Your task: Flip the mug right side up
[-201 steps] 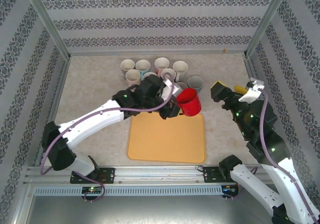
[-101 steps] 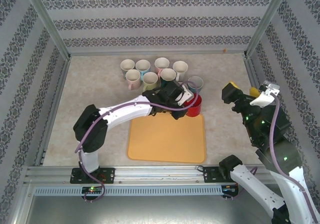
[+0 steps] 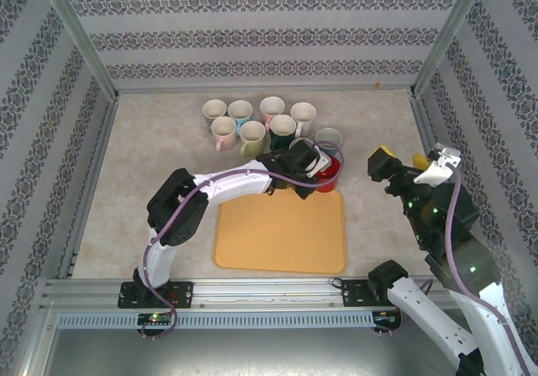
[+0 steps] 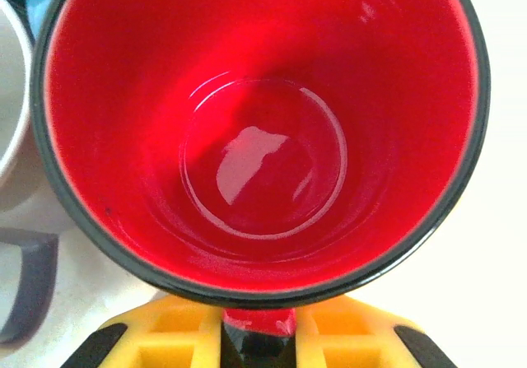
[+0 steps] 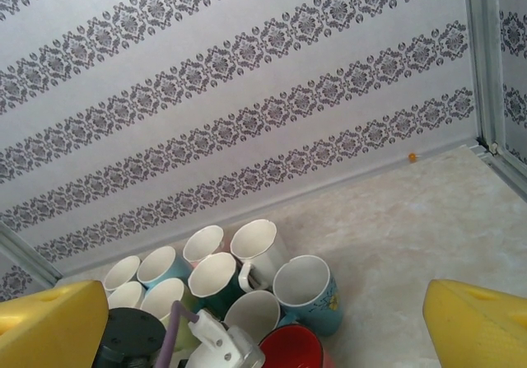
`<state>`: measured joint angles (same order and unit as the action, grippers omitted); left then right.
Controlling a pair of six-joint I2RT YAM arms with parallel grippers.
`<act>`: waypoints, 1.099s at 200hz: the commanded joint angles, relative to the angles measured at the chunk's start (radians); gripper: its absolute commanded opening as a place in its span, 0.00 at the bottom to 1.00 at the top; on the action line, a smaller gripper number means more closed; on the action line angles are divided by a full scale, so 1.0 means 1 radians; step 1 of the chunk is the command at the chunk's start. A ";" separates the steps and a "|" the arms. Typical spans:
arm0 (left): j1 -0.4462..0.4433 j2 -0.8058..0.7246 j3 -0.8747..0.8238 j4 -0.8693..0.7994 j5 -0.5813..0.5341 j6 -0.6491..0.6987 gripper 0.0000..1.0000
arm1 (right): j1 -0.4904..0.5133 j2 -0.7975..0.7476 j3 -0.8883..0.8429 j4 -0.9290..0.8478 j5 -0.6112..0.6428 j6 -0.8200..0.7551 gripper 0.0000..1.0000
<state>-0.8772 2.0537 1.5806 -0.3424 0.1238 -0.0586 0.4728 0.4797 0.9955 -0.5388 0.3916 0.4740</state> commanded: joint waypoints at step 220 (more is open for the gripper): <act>-0.011 0.093 0.032 0.154 -0.223 -0.041 0.37 | -0.012 -0.041 -0.095 0.047 -0.037 0.007 0.98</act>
<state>-0.8890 2.1544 1.6363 -0.2581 -0.0589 -0.0792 0.4728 0.4538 0.9081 -0.5053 0.3649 0.4725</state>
